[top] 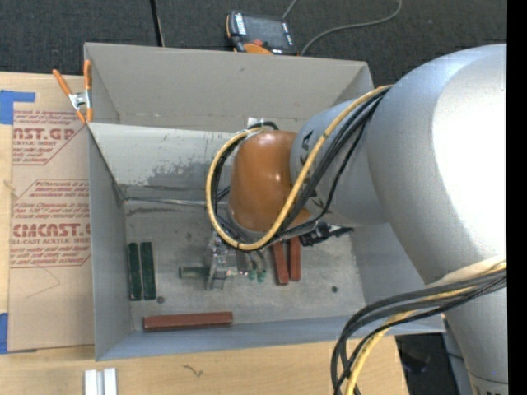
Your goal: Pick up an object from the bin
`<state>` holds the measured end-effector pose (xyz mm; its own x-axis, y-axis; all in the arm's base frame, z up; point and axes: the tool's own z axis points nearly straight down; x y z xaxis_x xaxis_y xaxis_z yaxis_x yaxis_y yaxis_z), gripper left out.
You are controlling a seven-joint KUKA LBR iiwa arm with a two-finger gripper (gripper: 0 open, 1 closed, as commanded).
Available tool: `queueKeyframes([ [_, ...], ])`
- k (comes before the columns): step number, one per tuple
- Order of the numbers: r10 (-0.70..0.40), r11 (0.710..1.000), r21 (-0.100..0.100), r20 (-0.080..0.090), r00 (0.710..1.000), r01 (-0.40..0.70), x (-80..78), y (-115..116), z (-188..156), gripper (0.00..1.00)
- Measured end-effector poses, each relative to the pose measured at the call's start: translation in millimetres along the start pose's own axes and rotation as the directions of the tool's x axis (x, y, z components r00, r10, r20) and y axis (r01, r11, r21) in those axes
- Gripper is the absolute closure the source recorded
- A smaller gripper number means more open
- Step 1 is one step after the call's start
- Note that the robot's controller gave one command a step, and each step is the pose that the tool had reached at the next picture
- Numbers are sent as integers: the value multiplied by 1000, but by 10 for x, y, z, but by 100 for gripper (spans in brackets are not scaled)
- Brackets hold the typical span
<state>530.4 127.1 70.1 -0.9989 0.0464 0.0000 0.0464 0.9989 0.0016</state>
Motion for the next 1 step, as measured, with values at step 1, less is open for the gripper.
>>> queueKeyframes([
  [1,-224,975,3,8,975,224,-20,-646,-1433,100],
])
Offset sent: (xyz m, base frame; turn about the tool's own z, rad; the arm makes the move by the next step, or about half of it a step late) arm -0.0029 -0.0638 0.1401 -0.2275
